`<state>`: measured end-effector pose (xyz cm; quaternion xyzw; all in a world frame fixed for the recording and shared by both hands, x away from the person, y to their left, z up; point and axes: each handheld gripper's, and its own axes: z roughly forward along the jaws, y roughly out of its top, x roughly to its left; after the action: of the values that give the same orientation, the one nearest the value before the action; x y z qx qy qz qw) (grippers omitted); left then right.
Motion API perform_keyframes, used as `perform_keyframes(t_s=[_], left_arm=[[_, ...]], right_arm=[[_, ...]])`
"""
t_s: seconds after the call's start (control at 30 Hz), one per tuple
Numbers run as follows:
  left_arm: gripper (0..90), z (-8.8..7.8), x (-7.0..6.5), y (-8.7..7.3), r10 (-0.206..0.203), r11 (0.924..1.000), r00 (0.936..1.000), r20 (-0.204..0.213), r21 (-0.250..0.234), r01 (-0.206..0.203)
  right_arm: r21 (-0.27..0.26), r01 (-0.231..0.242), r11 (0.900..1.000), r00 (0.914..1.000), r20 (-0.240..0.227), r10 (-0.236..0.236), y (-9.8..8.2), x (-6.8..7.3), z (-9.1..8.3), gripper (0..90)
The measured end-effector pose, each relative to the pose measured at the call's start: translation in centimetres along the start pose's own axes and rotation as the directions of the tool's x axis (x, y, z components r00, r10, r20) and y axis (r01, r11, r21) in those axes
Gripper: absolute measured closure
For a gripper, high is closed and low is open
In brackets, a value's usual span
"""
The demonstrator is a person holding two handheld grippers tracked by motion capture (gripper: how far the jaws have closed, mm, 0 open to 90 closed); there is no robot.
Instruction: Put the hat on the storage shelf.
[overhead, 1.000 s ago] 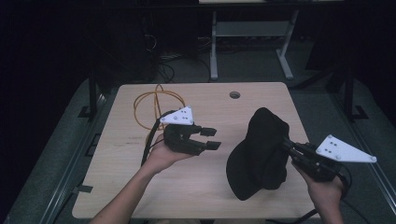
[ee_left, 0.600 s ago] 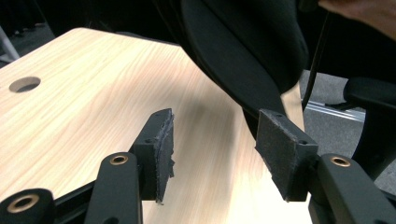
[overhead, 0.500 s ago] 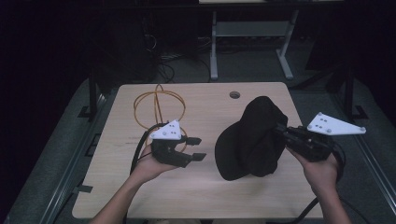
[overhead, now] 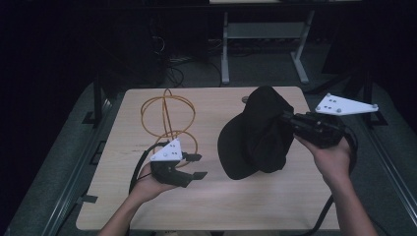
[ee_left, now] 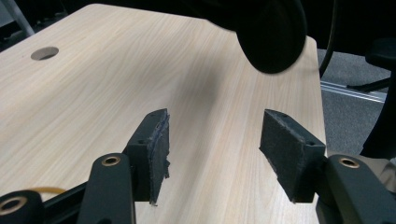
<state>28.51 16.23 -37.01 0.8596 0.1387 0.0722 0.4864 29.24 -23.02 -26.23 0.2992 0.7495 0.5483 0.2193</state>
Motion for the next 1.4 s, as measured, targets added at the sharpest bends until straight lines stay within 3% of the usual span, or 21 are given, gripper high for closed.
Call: perform_keyframes(t_s=[0.37,0.8,1.4], left_arm=[[38.5,0.6,-1.1,-2.2,0.039,0.9991,0.9988,-0.028,0.021,-0.038],[37.6,2.2,-2.8,-3.7,0.076,0.9958,0.9966,0.032,0.048,-0.078],[36.0,3.0,-3.6,-4.2,0.121,0.9900,0.9915,0.048,0.067,-0.124]], right_arm=[[0.006,0.017,1.000,0.9991,-0.039,-0.017,3.2,0.1,2.1,87.7],[0.000,0.040,0.999,0.9941,-0.101,-0.040,6.8,1.0,5.2,87.7],[0.023,0.075,0.997,0.9777,-0.198,-0.069,11.5,3.2,11.6,87.5]])
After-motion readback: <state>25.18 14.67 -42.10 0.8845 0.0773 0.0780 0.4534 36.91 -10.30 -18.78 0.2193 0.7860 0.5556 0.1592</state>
